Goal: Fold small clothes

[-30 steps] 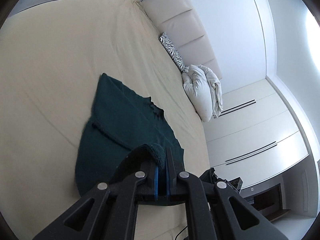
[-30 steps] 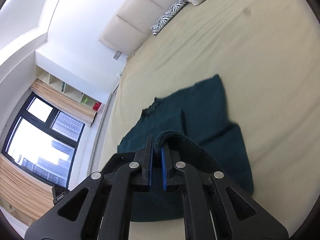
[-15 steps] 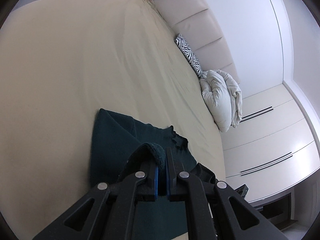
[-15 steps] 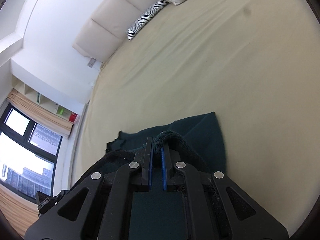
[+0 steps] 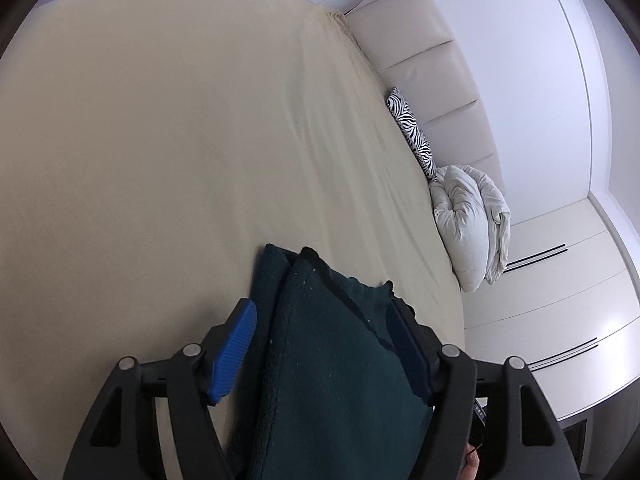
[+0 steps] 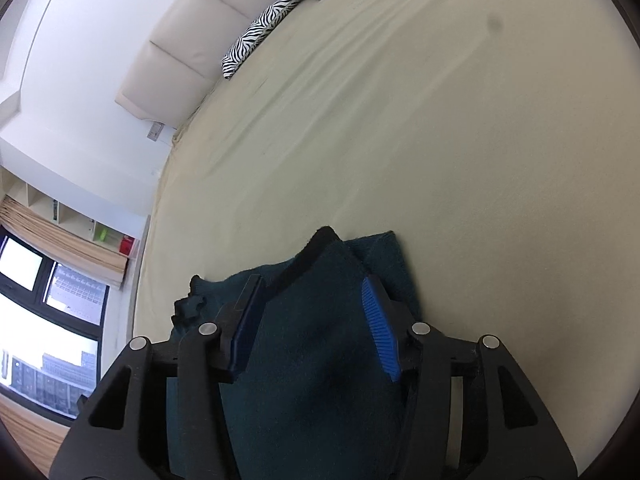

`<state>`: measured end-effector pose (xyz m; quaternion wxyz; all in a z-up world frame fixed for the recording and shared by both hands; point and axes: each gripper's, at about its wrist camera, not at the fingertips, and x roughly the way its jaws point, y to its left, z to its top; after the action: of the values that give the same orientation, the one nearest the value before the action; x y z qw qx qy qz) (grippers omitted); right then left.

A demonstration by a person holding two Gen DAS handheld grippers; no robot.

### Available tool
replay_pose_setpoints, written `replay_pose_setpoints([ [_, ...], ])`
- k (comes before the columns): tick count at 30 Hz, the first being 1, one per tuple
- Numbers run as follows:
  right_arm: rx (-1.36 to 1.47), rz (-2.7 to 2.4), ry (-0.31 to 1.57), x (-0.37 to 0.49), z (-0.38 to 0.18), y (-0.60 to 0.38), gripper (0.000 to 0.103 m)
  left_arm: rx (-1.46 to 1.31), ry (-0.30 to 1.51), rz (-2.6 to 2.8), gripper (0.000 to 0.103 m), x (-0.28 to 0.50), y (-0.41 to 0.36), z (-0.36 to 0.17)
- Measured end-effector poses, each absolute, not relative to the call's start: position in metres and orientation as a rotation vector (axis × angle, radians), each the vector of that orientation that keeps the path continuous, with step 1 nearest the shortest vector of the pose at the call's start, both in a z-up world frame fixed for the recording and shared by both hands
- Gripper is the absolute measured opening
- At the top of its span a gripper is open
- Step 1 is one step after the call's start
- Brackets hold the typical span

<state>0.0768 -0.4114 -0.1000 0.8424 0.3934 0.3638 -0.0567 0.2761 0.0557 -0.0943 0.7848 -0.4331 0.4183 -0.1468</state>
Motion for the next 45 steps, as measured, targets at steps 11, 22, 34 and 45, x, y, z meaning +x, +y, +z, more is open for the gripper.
replay_pose_setpoints([
  [11,0.497,-0.18,0.852,0.02,-0.081,-0.371,0.049,-0.64,0.85,-0.33,0.07,0.181,0.011,-0.07],
  [22,0.375,-0.195,0.892,-0.028,-0.096,-0.348,0.022,-0.547,0.919,-0.269,0.069,0.165,0.007,-0.096],
  [34,0.427,-0.192,0.882,-0.031,-0.107,-0.357,0.017,-0.487,0.877,-0.243,0.068,0.157,0.005,-0.076],
  [45,0.57,-0.143,0.711,-0.045,-0.05,-0.349,0.057,-0.276,0.793,-0.292,0.068,0.202,-0.054,-0.047],
])
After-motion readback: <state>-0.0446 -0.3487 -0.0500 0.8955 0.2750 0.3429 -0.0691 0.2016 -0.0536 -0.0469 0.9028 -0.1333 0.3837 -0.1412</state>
